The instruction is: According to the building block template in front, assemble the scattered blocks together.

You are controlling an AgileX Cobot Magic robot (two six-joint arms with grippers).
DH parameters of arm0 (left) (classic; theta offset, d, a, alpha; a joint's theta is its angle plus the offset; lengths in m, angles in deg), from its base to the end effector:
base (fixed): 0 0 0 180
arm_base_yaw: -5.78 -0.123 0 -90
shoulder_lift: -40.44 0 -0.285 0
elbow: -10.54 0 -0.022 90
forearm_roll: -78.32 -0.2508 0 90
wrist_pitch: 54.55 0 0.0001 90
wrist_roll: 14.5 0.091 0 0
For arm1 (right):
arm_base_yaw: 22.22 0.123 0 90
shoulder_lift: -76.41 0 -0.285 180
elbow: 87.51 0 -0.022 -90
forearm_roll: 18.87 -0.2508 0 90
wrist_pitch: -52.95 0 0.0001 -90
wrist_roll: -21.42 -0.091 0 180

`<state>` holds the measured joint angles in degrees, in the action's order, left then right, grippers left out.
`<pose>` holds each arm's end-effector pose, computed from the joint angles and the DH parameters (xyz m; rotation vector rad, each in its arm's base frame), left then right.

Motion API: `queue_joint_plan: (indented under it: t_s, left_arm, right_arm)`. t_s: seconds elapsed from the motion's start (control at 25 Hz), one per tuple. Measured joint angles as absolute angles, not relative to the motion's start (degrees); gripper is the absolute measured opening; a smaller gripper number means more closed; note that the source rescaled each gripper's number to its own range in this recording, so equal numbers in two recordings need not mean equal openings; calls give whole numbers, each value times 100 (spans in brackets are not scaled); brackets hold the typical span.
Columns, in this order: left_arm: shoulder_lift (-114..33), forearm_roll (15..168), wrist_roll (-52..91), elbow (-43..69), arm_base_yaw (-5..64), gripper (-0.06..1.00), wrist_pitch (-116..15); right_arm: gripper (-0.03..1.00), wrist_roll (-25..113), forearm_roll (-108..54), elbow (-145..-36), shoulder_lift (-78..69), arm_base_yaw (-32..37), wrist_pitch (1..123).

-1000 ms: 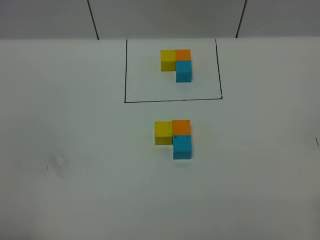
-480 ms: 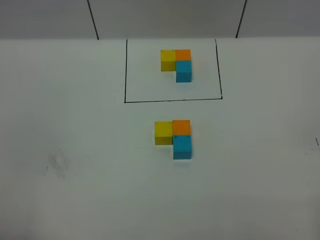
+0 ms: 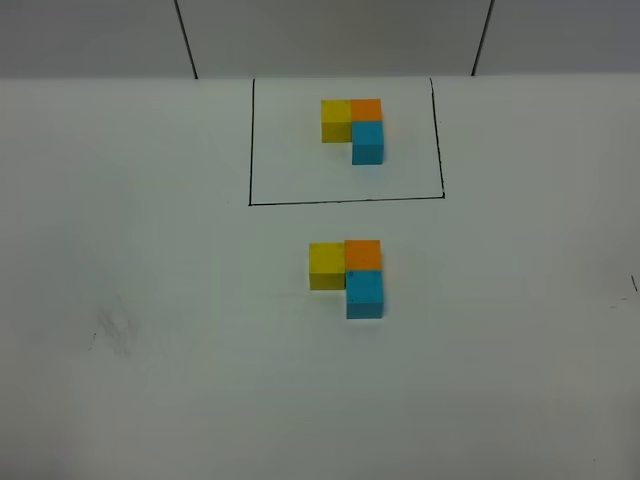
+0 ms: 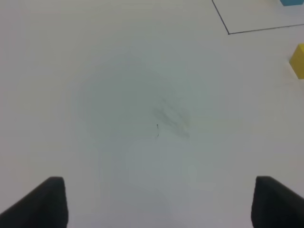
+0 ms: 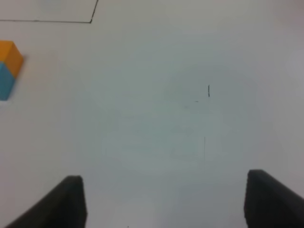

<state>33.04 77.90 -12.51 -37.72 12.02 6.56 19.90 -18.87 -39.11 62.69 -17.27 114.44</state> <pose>-0.0066 0.0013 0.2783 0.1458 2.0330 -0.0378 0.0102 0.0009 0.2769 -0.0646 2.1572 0.0653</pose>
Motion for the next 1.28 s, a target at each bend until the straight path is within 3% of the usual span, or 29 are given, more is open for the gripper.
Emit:
queue_joint_plan:
  t_s: [1.28]
  left_arm:
    - [3304, 7790, -1237, -3772, 1202, 66, 656]
  right_arm:
    - [18, 1983, -1887, -3911, 6887, -1992, 11439]
